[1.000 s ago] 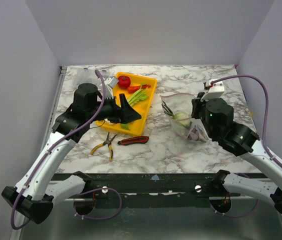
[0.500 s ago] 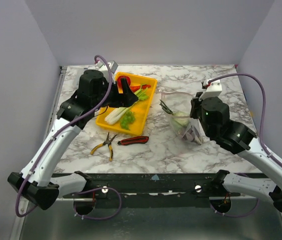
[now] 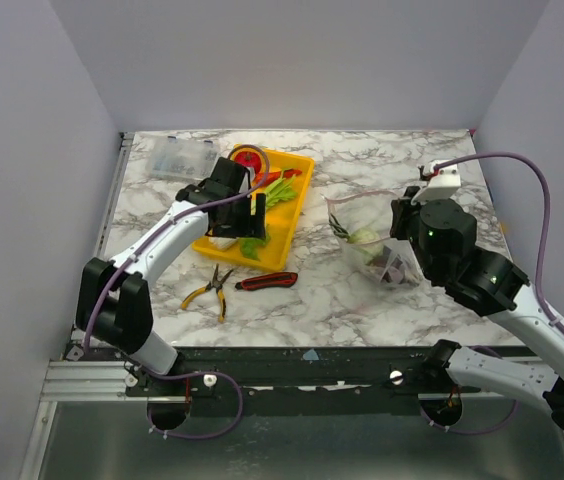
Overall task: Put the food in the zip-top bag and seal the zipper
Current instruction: Pick up the fake fruit from the bin.
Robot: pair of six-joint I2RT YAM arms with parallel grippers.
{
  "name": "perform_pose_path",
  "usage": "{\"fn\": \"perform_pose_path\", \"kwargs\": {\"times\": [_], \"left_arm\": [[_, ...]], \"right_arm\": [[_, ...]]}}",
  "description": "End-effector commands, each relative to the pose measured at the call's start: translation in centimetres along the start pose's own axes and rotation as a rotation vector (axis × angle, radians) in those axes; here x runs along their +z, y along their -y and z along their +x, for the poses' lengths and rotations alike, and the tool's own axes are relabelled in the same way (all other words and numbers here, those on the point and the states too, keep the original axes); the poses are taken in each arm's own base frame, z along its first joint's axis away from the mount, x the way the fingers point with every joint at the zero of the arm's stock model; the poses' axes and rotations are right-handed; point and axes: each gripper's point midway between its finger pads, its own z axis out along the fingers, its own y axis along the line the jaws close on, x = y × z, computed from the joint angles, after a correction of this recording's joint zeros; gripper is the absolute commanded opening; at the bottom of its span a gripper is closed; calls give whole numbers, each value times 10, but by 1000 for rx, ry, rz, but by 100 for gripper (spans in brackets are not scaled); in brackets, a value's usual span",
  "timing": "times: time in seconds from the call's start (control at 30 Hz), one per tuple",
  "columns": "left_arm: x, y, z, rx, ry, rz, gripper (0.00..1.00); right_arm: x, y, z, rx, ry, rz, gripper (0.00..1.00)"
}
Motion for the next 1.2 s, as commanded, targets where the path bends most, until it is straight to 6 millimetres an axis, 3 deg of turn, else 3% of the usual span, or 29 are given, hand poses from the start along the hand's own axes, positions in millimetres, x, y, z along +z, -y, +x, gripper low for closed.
{"fn": "perform_pose_path", "kwargs": {"times": [0.0, 0.2, 0.57, 0.77, 0.9, 0.97, 1.03, 1.1, 1.17], "left_arm": [[26, -14, 4, 36, -24, -67, 77], [47, -15, 18, 77, -74, -109, 64], [75, -37, 34, 114, -138, -226, 69], [72, -39, 35, 117, -84, -228, 71], [83, -44, 39, 129, -116, -247, 69], [90, -43, 40, 133, -129, -237, 56], [93, -42, 38, 134, -141, -242, 35], [87, -35, 32, 128, -122, -218, 18], [72, -23, 21, 120, -77, -172, 9]], "right_arm": [[-1, -2, -6, 21, 27, -15, 0], [-3, -2, -4, 34, 29, -25, 1], [-2, -2, 3, 34, 16, -27, 0], [-4, 2, 4, 37, 18, -19, 0], [-4, 2, 7, 38, 14, -18, 0], [-4, 2, 8, 38, 12, -19, 0], [-3, 1, 9, 37, 9, -20, 0], [-4, 1, 9, 43, 8, -23, 0], [-4, 0, 10, 43, 4, -26, 0]]}}
